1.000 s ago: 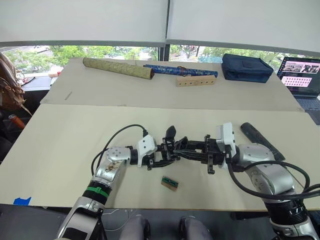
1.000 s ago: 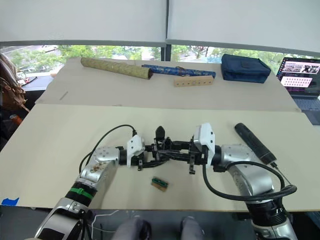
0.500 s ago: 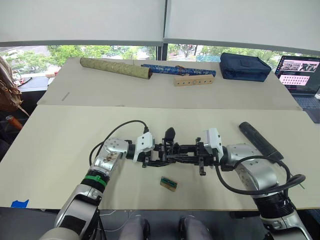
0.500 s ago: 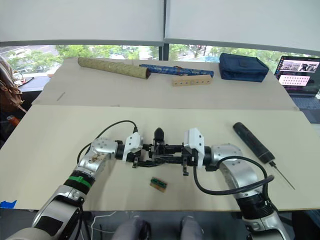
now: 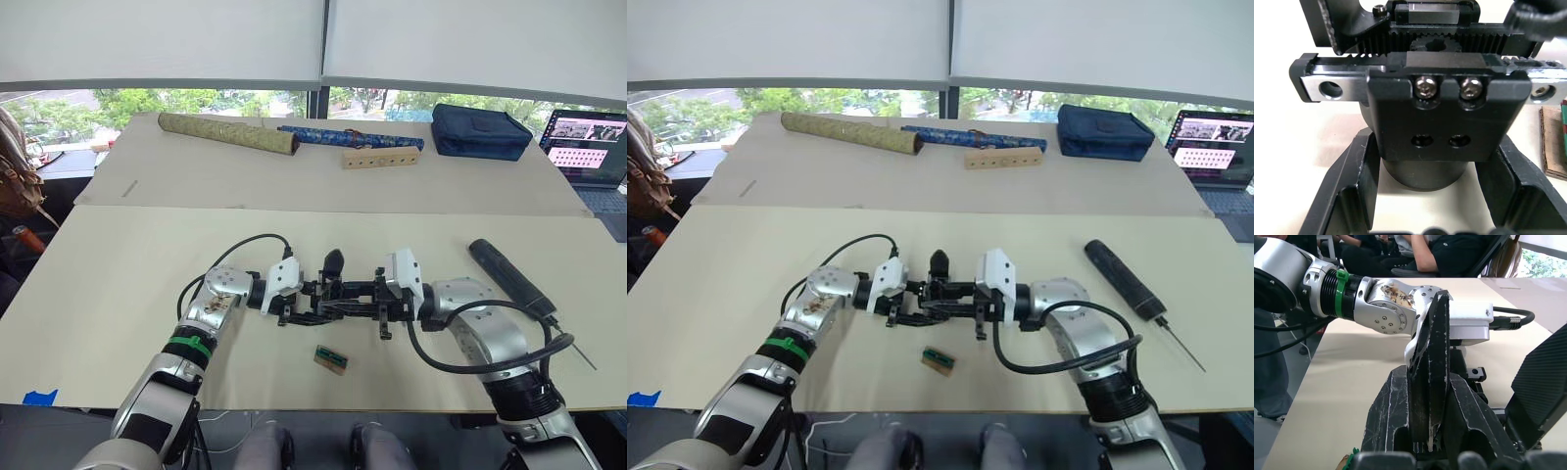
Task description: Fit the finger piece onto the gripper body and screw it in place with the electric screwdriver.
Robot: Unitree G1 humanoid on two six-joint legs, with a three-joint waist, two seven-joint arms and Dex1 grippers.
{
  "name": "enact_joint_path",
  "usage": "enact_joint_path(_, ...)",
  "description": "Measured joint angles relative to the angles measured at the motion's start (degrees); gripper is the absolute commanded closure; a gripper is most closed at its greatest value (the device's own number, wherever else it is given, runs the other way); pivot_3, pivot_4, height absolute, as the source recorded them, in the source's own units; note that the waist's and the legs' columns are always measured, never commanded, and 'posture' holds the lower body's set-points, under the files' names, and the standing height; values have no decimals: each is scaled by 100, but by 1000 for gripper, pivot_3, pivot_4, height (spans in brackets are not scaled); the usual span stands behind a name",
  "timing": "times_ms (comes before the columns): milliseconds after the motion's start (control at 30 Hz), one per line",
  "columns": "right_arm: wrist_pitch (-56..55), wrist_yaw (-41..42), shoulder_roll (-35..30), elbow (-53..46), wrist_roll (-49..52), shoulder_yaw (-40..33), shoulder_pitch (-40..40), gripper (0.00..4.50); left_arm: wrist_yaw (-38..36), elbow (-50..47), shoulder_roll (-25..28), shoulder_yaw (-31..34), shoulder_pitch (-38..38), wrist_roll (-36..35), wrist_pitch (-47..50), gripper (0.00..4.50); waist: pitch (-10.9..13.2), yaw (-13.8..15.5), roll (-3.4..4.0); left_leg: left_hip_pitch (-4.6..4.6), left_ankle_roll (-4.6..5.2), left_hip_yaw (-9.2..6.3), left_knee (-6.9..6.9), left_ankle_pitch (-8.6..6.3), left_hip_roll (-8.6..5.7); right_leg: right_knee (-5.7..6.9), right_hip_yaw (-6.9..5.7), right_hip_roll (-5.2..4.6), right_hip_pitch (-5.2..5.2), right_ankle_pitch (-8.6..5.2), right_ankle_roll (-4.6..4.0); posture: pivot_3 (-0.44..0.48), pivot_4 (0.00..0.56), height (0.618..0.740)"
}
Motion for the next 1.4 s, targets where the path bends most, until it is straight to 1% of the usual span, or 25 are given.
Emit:
enact_joint_path(533,51,4,20,89,-69,118,-54,4072,55,11,7,-55,3,27,4,2226,-1,0,1,6,0,0,9,0,4,17,3,0,2,0,0,0,150,740)
enact_joint_path(867,231,50,-76,111,-73,187,-194,4072,73,8,6,-59,15,27,4,2226,-2,1,2,7,0,-1,9,0,6,18,4,0,2,0,0,0,150,740)
enact_joint_path(1200,271,389,-78,622,-72,303,-621,4073,122,8,12,-54,32,27,36,2226,-12,-5,7,16,0,-1,12,0,8,23,6,0,7,0,-1,0,150,740)
enact_joint_path(1400,217,685,-66,843,-49,343,-736,4074,137,-38,14,-52,70,24,82,2226,-26,-4,10,16,0,-2,10,0,11,24,6,0,6,0,-1,0,150,740)
